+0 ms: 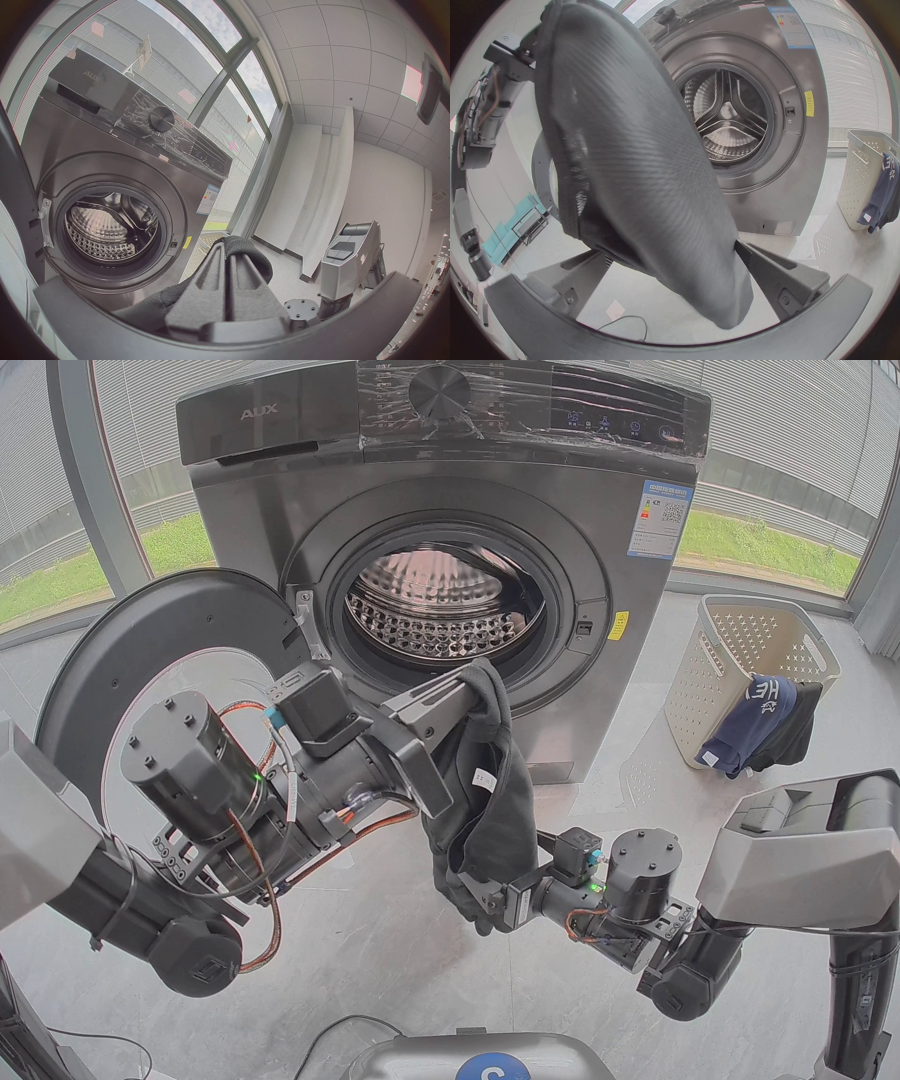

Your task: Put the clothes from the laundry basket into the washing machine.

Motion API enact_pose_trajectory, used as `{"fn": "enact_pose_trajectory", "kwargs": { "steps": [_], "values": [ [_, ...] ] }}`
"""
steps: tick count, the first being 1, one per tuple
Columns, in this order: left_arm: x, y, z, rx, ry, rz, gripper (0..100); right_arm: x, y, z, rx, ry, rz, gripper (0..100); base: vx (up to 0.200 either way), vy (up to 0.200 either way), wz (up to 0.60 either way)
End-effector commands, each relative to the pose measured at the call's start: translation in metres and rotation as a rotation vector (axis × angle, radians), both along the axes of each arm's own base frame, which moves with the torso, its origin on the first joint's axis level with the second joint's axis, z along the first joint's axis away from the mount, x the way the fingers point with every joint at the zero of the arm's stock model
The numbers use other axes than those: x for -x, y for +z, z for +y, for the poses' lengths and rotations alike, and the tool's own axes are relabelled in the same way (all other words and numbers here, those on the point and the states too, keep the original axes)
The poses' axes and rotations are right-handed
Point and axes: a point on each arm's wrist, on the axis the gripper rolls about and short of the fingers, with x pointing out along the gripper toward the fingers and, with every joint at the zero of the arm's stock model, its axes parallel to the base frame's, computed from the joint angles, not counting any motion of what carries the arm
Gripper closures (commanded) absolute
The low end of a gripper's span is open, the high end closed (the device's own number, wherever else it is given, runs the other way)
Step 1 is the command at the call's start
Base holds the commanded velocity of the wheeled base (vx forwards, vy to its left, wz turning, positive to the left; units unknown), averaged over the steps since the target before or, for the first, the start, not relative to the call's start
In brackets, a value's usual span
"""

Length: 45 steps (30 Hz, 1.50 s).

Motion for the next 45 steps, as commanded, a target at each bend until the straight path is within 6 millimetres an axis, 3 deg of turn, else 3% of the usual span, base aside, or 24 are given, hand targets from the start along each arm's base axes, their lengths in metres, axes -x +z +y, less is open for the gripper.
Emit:
{"fn": "enact_pose_trajectory", "kwargs": {
  "steps": [1,4,11,24,25,32,36,40,45],
  "values": [
    [0.008,0.006,0.003,0.011,-0.007,-0.011,100,-0.030,-0.016,0.000,-0.018,-0.054,-0.022,0,0.000,0.000,0.00],
    [0.010,0.011,0.005,0.023,-0.008,-0.022,100,-0.040,-0.012,-0.004,-0.033,-0.080,-0.043,0,0.000,0.000,0.00],
    [0.014,0.014,0.006,0.030,-0.014,-0.024,100,-0.044,-0.012,-0.007,-0.034,-0.095,-0.047,0,0.000,0.000,0.00],
    [0.017,0.019,0.010,0.041,-0.010,-0.032,100,-0.069,-0.027,0.016,-0.078,-0.083,-0.103,0,0.000,0.000,0.00],
    [0.017,0.019,0.010,0.041,-0.010,-0.032,100,-0.069,-0.027,0.016,-0.078,-0.083,-0.103,100,0.000,0.000,0.00],
    [0.009,0.014,0.024,0.026,0.049,-0.018,100,-0.075,-0.018,0.010,-0.099,-0.104,-0.122,100,0.000,0.000,0.00],
    [0.000,0.005,0.040,0.004,0.127,0.011,100,-0.082,0.003,-0.008,-0.120,-0.150,-0.159,100,0.000,0.000,0.00],
    [-0.011,-0.010,0.060,-0.020,0.226,0.069,100,-0.083,0.023,-0.024,-0.134,-0.183,-0.190,100,0.000,0.000,0.00],
    [-0.018,-0.055,0.084,-0.124,0.301,0.217,100,-0.076,0.056,-0.035,-0.167,-0.198,-0.242,100,0.000,0.000,0.00]
  ]
}}
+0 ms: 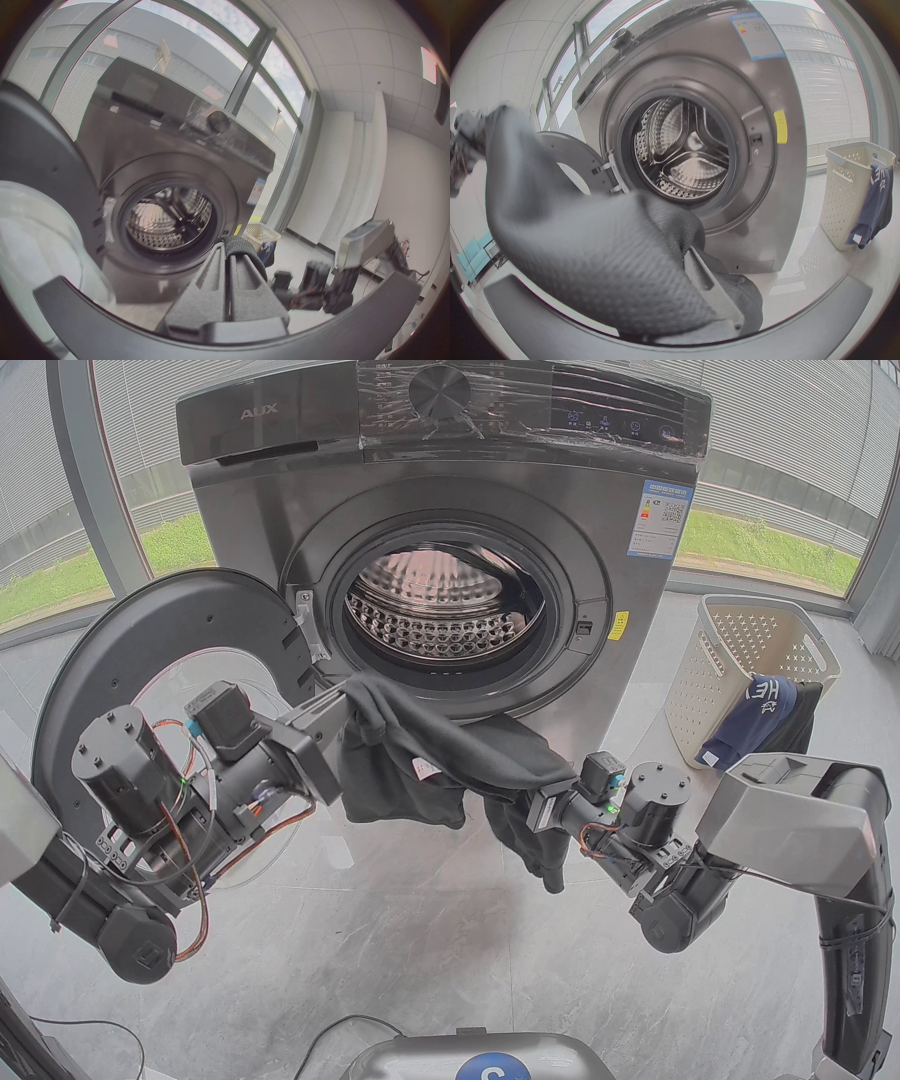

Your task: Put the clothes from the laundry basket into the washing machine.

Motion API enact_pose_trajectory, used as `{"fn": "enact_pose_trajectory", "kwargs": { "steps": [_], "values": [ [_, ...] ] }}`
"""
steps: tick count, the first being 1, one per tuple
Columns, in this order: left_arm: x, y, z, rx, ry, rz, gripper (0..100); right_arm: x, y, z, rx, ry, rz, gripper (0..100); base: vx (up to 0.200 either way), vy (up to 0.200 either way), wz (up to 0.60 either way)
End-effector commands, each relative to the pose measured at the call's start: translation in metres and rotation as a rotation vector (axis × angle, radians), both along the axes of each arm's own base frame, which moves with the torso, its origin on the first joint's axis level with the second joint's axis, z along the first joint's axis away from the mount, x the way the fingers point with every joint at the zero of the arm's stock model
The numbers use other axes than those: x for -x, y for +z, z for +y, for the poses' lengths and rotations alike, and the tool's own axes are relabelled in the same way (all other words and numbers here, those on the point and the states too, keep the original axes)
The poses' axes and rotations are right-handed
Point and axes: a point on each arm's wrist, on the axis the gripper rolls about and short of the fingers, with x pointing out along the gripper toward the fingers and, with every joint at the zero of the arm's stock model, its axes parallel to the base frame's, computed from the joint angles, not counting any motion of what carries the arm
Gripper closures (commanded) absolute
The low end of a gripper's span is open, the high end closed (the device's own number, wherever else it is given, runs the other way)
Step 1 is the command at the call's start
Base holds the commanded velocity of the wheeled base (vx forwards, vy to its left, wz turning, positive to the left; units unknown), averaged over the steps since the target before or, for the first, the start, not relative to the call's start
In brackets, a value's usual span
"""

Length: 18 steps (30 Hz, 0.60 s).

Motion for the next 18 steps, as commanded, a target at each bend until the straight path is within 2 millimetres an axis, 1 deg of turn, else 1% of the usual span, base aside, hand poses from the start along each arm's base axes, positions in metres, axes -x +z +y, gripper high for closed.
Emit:
{"fn": "enact_pose_trajectory", "kwargs": {
  "steps": [1,3,4,6,9,10,12,15,18],
  "values": [
    [-0.009,-0.048,0.021,-0.092,0.071,0.166,100,0.009,0.043,-0.013,-0.048,-0.015,-0.086,100,0.000,0.000,0.00],
    [-0.011,-0.068,0.023,-0.137,0.077,0.229,100,0.016,0.055,-0.012,-0.061,-0.006,-0.106,100,0.000,0.000,0.00],
    [-0.013,-0.074,0.023,-0.151,0.076,0.245,100,0.018,0.059,-0.011,-0.070,-0.001,-0.116,100,0.000,0.000,0.00],
    [-0.014,-0.093,0.023,-0.199,0.073,0.298,100,0.024,0.071,-0.005,-0.094,0.019,-0.138,100,0.000,0.000,0.00],
    [-0.016,-0.114,0.021,-0.264,0.055,0.341,100,0.031,0.082,-0.001,-0.117,0.017,-0.160,100,0.000,0.000,0.00],
    [-0.016,-0.114,0.021,-0.264,0.055,0.341,100,0.031,0.082,-0.001,-0.117,0.017,-0.160,100,0.000,0.000,0.00],
    [-0.019,-0.127,0.017,-0.285,0.033,0.368,100,0.036,0.085,0.003,-0.121,0.025,-0.162,100,0.000,0.000,0.00],
    [-0.022,-0.130,0.014,-0.288,0.029,0.369,100,0.037,0.084,0.002,-0.120,0.025,-0.154,100,0.000,0.000,0.00],
    [-0.022,-0.129,0.013,-0.287,0.027,0.364,100,0.038,0.082,0.002,-0.117,0.027,-0.149,100,0.000,0.000,0.00]
  ]
}}
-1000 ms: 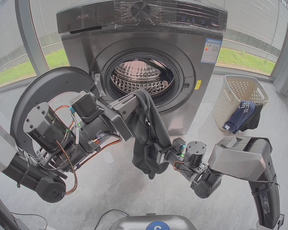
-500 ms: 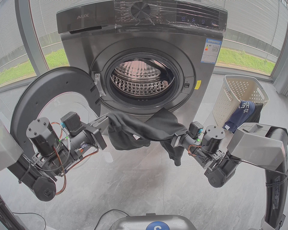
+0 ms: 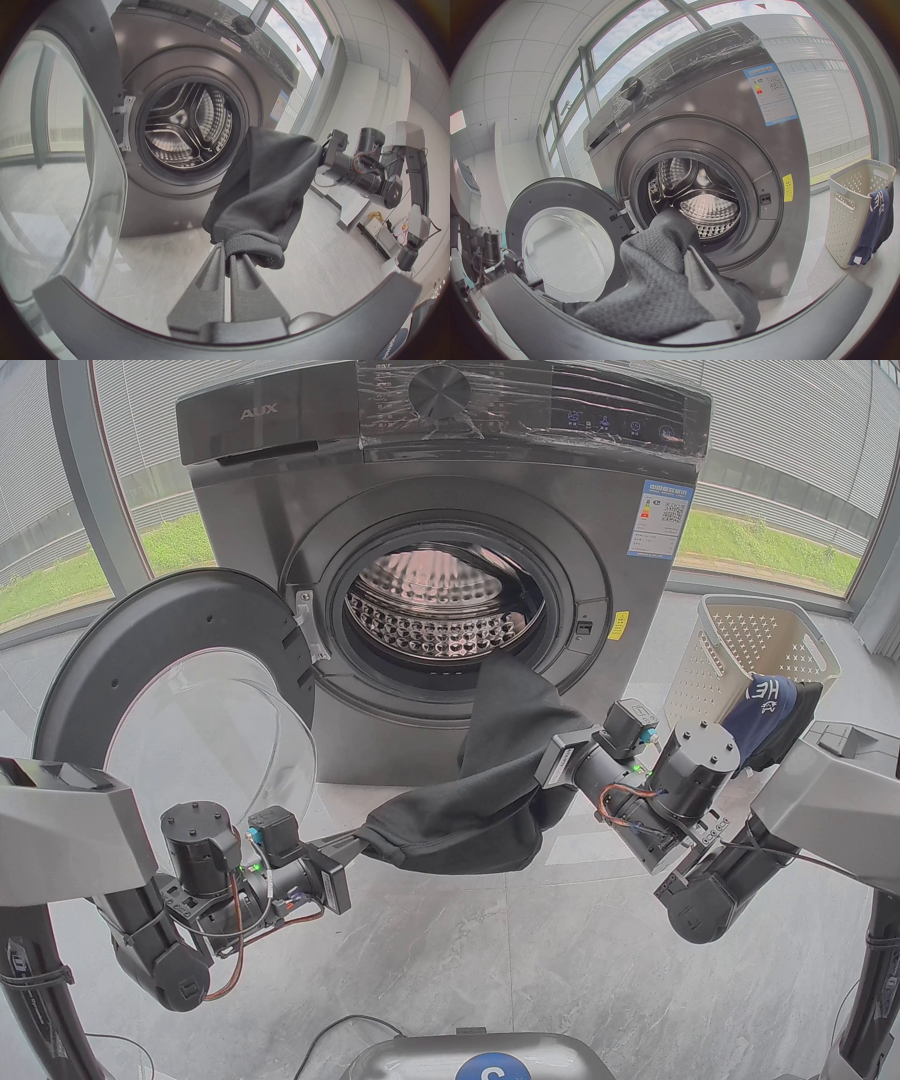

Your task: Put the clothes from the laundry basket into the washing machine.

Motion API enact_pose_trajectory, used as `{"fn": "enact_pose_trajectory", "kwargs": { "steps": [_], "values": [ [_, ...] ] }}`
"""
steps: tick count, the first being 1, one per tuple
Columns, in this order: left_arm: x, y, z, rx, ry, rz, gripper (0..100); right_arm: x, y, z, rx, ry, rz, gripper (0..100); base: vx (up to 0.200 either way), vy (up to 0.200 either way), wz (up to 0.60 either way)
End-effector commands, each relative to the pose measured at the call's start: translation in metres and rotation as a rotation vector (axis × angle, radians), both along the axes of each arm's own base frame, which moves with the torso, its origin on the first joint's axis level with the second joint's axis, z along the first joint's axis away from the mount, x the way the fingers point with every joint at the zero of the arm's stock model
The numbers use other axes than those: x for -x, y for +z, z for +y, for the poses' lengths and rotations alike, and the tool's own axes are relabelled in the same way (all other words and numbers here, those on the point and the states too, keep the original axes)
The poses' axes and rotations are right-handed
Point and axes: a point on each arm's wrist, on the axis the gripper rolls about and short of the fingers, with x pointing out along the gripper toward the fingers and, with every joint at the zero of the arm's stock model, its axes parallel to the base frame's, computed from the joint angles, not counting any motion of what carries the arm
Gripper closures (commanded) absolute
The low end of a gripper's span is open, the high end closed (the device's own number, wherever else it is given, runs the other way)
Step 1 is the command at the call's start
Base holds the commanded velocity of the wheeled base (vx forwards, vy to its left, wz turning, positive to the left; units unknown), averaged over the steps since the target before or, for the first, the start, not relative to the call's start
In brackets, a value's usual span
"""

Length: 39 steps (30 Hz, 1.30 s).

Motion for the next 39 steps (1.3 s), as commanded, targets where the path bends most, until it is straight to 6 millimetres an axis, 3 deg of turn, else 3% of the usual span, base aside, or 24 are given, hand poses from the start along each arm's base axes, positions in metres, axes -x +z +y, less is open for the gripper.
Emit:
{"fn": "enact_pose_trajectory", "kwargs": {
  "steps": [1,5,6,18,23,32,39],
  "values": [
    [-0.003,-0.013,-0.002,-0.017,-0.002,0.039,100,0.005,0.009,0.000,-0.017,0.006,-0.027,100,0.000,0.000,0.00],
    [-0.001,-0.014,-0.001,-0.022,-0.004,0.044,100,0.004,0.010,0.001,-0.018,0.007,-0.033,100,0.000,0.000,0.00],
    [0.000,-0.015,-0.001,-0.028,-0.007,0.043,0,0.004,0.010,0.001,-0.019,0.007,-0.035,100,0.000,0.000,0.00],
    [0.032,-0.033,0.006,-0.093,-0.039,0.170,0,0.001,0.021,0.003,-0.043,0.002,-0.072,100,0.000,0.000,0.00],
    [0.038,-0.032,-0.004,-0.093,-0.107,0.168,0,0.010,0.018,0.015,-0.040,0.038,-0.061,100,0.000,0.000,0.00],
    [0.002,-0.001,-0.060,0.018,-0.222,-0.061,0,0.016,0.005,0.028,-0.028,0.065,-0.023,100,0.000,0.000,0.00],
    [-0.014,-0.003,-0.086,0.052,-0.253,-0.107,0,0.022,-0.001,0.038,-0.018,0.094,-0.008,100,0.000,0.000,0.00]
  ]
}}
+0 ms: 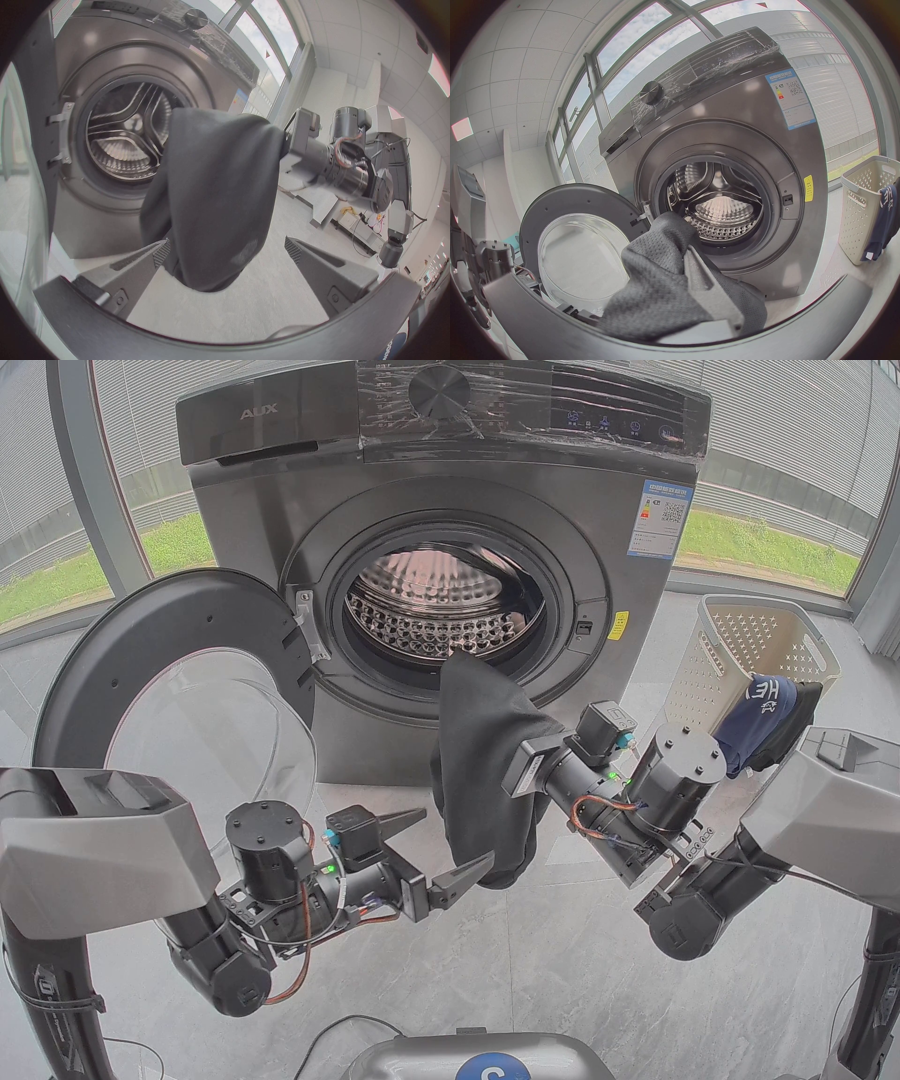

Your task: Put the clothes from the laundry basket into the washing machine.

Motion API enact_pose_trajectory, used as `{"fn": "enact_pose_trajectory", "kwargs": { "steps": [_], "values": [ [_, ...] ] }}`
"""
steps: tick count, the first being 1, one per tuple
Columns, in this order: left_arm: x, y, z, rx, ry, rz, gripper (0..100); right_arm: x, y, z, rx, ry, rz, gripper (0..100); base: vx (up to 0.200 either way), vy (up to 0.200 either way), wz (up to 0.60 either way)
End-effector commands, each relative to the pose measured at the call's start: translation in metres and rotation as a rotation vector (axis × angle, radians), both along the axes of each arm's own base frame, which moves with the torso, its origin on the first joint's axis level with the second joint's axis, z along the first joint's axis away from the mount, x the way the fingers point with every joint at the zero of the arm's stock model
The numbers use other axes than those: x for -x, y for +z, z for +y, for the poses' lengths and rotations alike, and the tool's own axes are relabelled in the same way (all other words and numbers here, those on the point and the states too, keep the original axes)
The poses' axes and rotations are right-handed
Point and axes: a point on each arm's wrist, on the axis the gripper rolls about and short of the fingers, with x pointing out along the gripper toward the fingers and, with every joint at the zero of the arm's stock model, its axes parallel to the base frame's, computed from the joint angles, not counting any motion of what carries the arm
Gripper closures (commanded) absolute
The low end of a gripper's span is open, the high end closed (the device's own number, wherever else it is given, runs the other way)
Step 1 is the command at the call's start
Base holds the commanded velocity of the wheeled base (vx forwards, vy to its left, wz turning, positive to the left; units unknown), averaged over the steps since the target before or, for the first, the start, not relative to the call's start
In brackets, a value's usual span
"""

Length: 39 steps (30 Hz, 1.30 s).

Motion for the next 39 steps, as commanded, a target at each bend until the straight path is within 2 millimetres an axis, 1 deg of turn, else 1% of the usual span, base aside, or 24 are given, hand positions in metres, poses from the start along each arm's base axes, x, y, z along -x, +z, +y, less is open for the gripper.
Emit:
{"fn": "enact_pose_trajectory", "kwargs": {
  "steps": [1,3,5,10,11,12,14,15,16,17,20,24,29,32,33,36,39],
  "values": [
    [-0.011,-0.010,-0.026,0.008,-0.040,-0.028,0,0.004,-0.011,0.011,0.011,0.028,0.016,100,0.000,0.000,0.00],
    [-0.010,-0.018,-0.034,-0.005,-0.059,-0.021,0,0.006,-0.014,0.014,0.016,0.037,0.022,100,0.000,0.000,0.00],
    [-0.011,-0.022,-0.040,-0.005,-0.070,-0.021,0,0.008,-0.014,0.016,0.014,0.042,0.023,100,0.000,0.000,0.00],
    [-0.026,-0.026,-0.050,0.017,-0.060,-0.044,0,0.014,-0.016,0.021,0.015,0.061,0.033,100,0.000,0.000,0.00],
    [-0.030,-0.027,-0.051,0.022,-0.052,-0.052,0,0.016,-0.015,0.021,0.015,0.059,0.035,100,0.000,0.000,0.00],
    [-0.030,-0.027,-0.051,0.023,-0.052,-0.053,0,0.016,-0.015,0.021,0.014,0.058,0.036,100,0.000,0.000,0.00],
    [-0.041,-0.029,-0.051,0.035,-0.006,-0.064,0,0.023,-0.016,0.023,0.016,0.067,0.046,100,0.000,0.000,0.00],
    [-0.042,-0.029,-0.051,0.037,-0.003,-0.065,0,0.024,-0.016,0.024,0.016,0.069,0.048,100,0.000,0.000,0.00],
    [-0.046,-0.030,-0.051,0.044,0.022,-0.068,0,0.030,-0.015,0.025,0.015,0.083,0.052,100,0.000,0.000,0.00],
    [-0.048,-0.030,-0.051,0.046,0.028,-0.071,0,0.031,-0.016,0.026,0.016,0.088,0.055,100,0.000,0.000,0.00],
    [-0.054,-0.036,-0.054,0.049,0.061,-0.069,0,0.038,-0.014,0.030,0.014,0.108,0.057,100,0.000,0.000,0.00],
    [-0.063,-0.042,-0.054,0.058,0.132,-0.070,0,0.042,-0.010,0.031,0.004,0.105,0.051,100,0.000,0.000,0.00],
    [-0.069,-0.037,-0.054,0.087,0.158,-0.080,0,0.043,-0.009,0.029,0.004,0.102,0.053,100,0.000,0.000,0.00],
    [-0.069,-0.037,-0.053,0.085,0.160,-0.082,0,0.043,-0.009,0.029,0.001,0.105,0.057,100,0.000,0.000,0.00],
    [-0.069,-0.037,-0.053,0.085,0.160,-0.080,100,0.043,-0.008,0.029,0.000,0.104,0.056,100,0.000,0.000,0.00],
    [-0.070,-0.037,-0.052,0.086,0.169,-0.079,100,0.042,-0.004,0.024,-0.009,0.093,0.049,100,0.000,0.000,0.00],
    [-0.077,-0.036,-0.042,0.093,0.219,-0.077,100,0.041,0.000,0.017,-0.015,0.079,0.047,100,0.000,0.000,0.00]
  ]
}}
